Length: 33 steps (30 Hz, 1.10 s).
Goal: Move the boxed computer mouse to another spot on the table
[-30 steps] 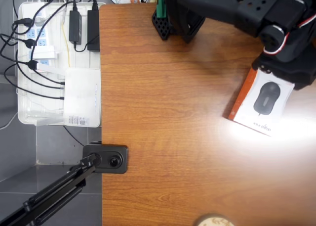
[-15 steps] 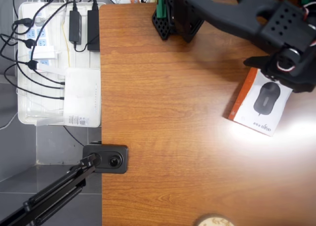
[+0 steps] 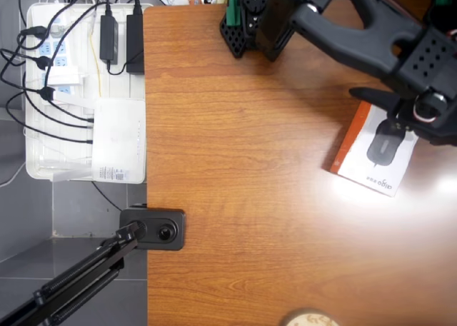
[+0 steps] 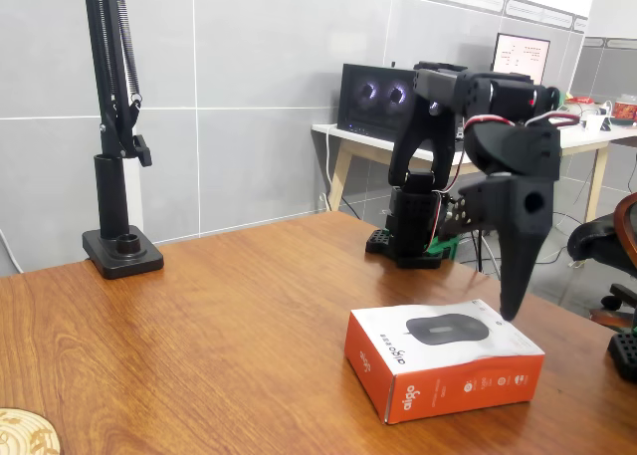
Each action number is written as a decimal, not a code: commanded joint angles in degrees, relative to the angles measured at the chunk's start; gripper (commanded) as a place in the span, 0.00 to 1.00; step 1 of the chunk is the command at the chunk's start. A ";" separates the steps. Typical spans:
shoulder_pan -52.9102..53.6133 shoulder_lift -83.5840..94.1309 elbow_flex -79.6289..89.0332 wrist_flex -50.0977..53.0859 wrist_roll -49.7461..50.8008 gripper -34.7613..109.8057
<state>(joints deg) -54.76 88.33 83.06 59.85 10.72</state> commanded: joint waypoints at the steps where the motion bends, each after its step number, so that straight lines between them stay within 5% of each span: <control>1: 0.35 -0.79 -2.29 -1.23 0.53 0.95; 33: 1.93 -8.88 10.99 -17.93 3.25 0.95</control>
<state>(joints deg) -53.35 79.63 93.43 43.86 14.15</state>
